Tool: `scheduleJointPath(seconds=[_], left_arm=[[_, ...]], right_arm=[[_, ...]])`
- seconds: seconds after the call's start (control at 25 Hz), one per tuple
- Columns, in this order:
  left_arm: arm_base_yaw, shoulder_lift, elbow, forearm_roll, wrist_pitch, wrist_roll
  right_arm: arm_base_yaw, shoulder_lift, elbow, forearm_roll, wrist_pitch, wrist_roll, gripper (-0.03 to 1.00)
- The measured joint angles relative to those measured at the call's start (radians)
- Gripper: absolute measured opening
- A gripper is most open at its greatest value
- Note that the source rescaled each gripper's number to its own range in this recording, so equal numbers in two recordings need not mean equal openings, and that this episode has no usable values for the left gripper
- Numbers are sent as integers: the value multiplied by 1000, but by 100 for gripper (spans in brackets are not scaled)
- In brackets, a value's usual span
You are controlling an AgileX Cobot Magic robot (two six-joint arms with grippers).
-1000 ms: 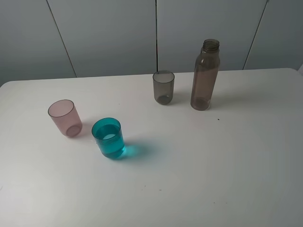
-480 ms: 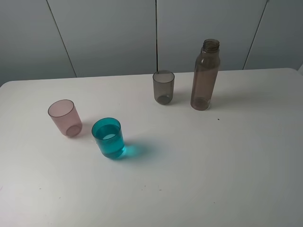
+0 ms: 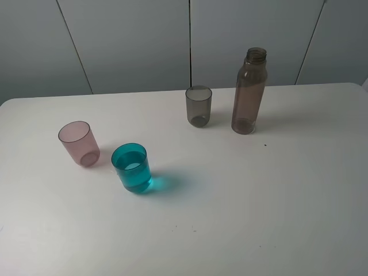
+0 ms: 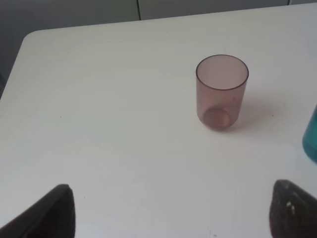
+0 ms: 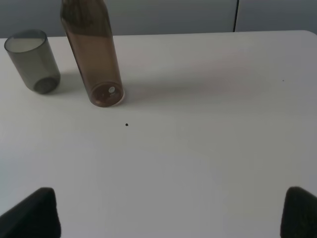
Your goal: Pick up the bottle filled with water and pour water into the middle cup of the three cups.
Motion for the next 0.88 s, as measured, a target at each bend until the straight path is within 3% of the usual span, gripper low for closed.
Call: scheduleJointPath(seconds=[0.88], left_arm=[[0,0,0,0,0,0]], right_arm=[[0,0,0,0,0,2,89]])
